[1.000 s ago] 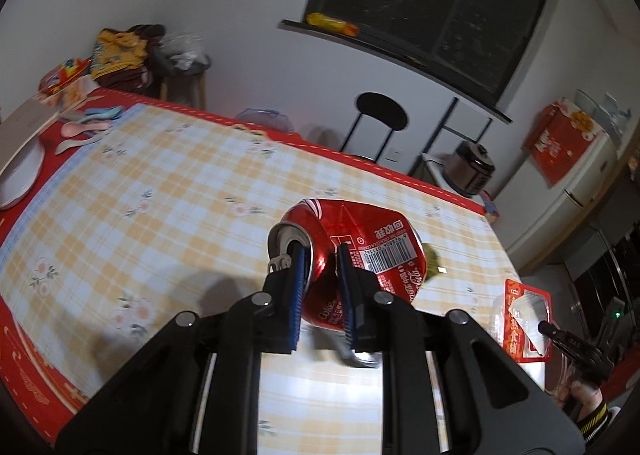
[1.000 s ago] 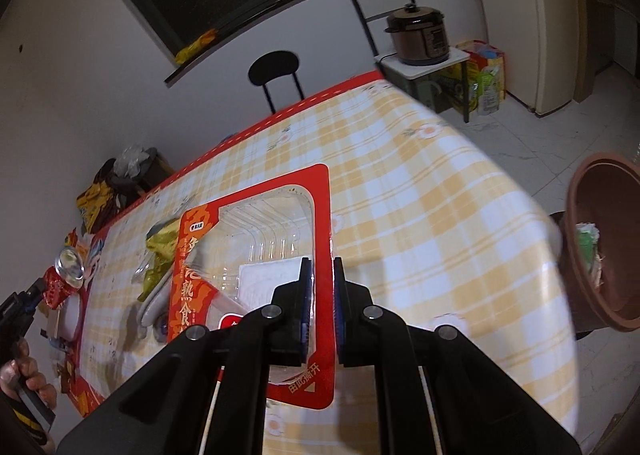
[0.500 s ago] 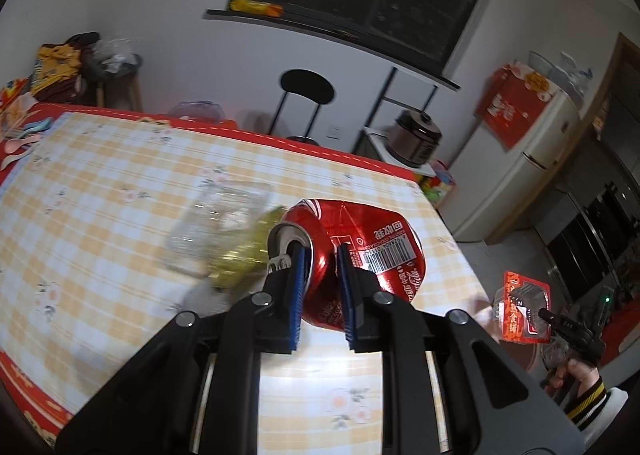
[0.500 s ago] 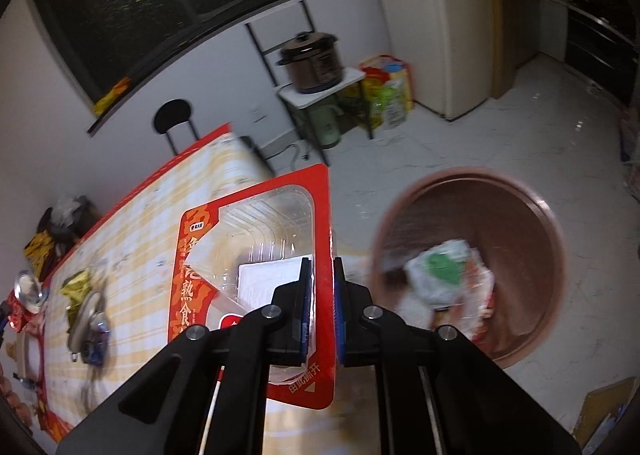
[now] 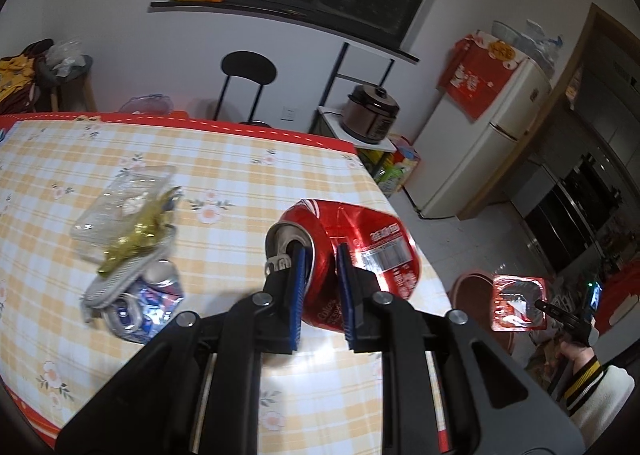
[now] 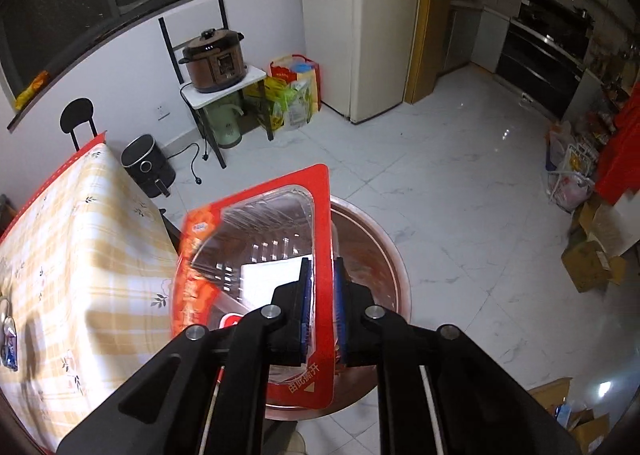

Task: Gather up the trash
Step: 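Open the right tool to drop the red-framed tray into the bin, then move the left tool over the bin and open it to drop the red can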

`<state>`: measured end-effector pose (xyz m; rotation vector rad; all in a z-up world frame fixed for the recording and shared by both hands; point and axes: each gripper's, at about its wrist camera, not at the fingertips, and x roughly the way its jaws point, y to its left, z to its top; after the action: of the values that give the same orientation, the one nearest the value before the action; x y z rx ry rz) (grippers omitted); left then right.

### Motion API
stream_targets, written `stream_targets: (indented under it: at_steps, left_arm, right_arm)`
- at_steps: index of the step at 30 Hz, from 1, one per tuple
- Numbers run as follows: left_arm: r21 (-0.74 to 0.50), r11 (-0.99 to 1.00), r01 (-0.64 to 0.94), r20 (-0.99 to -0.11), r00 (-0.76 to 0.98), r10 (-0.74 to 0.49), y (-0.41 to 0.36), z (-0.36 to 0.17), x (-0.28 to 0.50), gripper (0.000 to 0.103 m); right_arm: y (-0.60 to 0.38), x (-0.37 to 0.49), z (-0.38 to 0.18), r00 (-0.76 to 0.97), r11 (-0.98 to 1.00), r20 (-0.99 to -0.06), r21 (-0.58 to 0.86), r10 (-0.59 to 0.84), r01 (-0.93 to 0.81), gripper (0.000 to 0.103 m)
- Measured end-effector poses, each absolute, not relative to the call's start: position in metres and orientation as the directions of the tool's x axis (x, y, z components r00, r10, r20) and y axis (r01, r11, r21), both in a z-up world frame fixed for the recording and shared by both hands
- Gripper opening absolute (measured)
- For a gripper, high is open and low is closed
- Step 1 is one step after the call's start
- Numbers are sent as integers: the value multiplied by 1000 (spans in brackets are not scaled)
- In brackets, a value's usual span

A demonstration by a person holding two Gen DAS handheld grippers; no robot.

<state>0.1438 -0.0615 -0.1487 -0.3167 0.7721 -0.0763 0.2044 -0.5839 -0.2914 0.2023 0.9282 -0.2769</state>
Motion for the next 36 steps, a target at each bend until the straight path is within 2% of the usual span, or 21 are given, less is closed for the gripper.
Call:
stream_targets:
  at_steps: [1,3,7,8,12,14,23,36]
  left_arm:
    - [-307,951,-41,-674,714,-187,-66,-149,145,19]
    - [-305,952,-26,-676,711,-197,-75,-150,147,19]
    - [-303,953,2,-677,703,-217,-90,-151,148,19]
    - [-303,953,8,-677,702,-221,-93,-151,149,19]
    - [-307,951,44,-675,694,-250,-112,-151,153,19]
    - [-310,948,71,-673,687,-272,-123,-152,155,19]
    - [-327,914,242,-671,622,-404,-208,-160,183,18]
    - [-381,792,477,-689,425,-587,-398,-193,238,19]
  right_arm:
    - [-586,206,-293,566,947,-814,66,-131,314,21]
    - [-587,206,-294,572,950,-813,82,-111,301,49]
    - [-581,202,-286,598,956,-796,98,-92,277,66]
    - [-581,200,-283,605,956,-791,100,-92,276,75]
    - [-573,192,-265,635,955,-769,129,-75,268,94]
    - [-573,187,-257,650,956,-758,144,-59,255,98]
    - [-579,157,-228,687,956,-725,171,-41,237,98]
    - [-630,111,-236,645,926,-753,140,-130,350,98]
